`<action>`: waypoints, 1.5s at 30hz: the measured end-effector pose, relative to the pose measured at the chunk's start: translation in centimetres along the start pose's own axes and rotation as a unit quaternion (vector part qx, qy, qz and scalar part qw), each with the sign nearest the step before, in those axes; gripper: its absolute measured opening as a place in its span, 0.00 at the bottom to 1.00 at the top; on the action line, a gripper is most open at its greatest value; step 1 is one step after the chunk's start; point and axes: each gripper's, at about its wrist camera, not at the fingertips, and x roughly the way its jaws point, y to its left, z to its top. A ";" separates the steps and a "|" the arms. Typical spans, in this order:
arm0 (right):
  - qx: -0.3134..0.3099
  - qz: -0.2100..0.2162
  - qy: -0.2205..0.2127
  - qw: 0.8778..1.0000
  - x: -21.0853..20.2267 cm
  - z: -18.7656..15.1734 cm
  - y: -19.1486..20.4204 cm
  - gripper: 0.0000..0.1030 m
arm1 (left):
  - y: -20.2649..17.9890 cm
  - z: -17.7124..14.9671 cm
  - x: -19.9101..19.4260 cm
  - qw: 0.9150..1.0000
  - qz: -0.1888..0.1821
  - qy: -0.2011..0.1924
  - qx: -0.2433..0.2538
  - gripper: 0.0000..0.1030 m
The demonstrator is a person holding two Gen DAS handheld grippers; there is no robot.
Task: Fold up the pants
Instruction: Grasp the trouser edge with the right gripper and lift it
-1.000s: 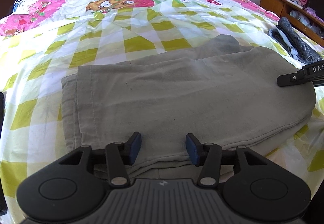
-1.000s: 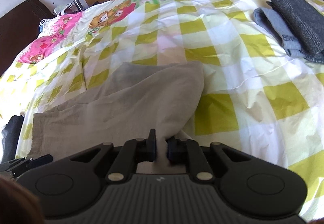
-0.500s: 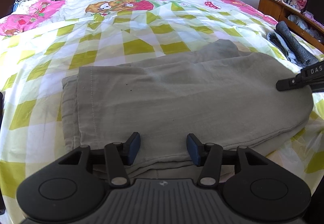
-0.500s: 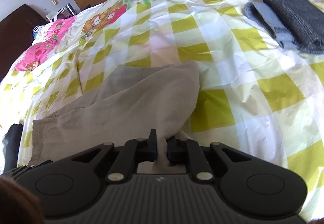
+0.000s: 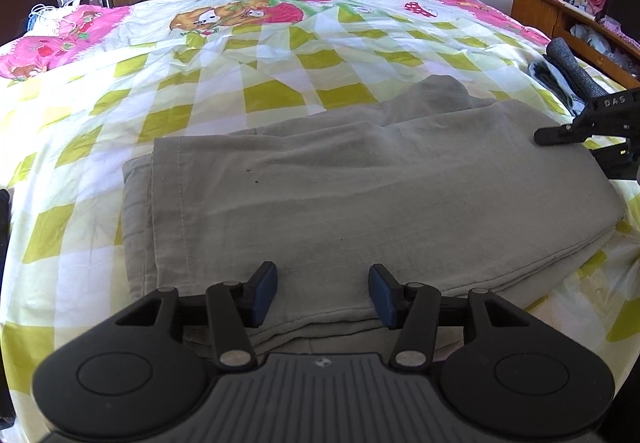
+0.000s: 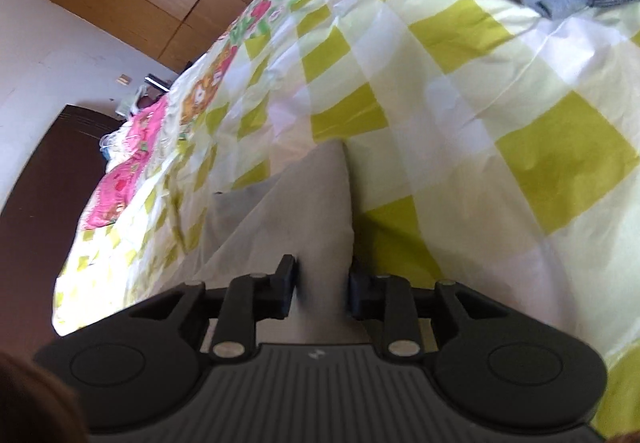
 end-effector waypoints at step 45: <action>-0.200 -0.058 0.029 0.978 2.8 -4.2 22.2 0.08 | 1.0 -0.4 -4.3 0.997 0.020 -0.074 0.001 0.63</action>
